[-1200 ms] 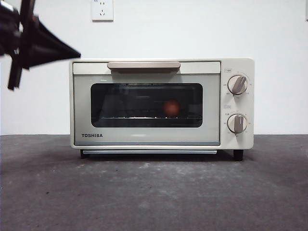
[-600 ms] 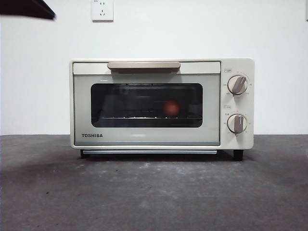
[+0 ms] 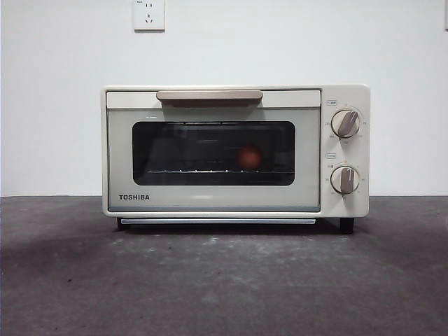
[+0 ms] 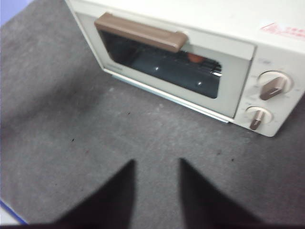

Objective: Eggoven

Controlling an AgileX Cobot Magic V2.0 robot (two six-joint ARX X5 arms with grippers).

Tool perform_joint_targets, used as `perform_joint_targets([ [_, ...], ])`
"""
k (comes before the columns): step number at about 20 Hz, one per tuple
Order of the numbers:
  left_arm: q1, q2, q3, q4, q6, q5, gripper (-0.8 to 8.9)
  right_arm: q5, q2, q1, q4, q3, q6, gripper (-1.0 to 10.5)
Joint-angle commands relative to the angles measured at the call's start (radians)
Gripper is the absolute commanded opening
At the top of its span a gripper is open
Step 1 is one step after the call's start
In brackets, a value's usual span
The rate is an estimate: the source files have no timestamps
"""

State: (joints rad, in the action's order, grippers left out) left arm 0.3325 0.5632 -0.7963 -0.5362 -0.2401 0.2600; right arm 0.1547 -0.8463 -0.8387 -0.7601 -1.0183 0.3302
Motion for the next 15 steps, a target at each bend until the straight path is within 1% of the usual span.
perform_joint_targets([
  [1,0.005,-0.004,-0.014,-0.014,0.039,-0.003,0.07,0.003,-0.005,-0.029,0.044,0.008,0.007,0.1],
  [3,0.005,-0.004,-0.014,-0.025,0.042,-0.003,0.07,0.003,-0.004,-0.048,0.096,0.037,0.007,0.1],
  [8,0.005,-0.004,-0.014,-0.025,0.042,-0.003,0.07,0.035,-0.002,-0.083,0.221,0.113,0.001,0.1],
  [11,0.005,-0.004,-0.014,-0.025,0.042,-0.003,0.07,0.040,-0.003,-0.084,0.246,0.133,-0.001,0.1],
  [15,0.005,-0.003,-0.014,-0.024,0.042,-0.003,0.07,0.107,-0.010,-0.084,0.245,0.134,-0.001,0.1],
])
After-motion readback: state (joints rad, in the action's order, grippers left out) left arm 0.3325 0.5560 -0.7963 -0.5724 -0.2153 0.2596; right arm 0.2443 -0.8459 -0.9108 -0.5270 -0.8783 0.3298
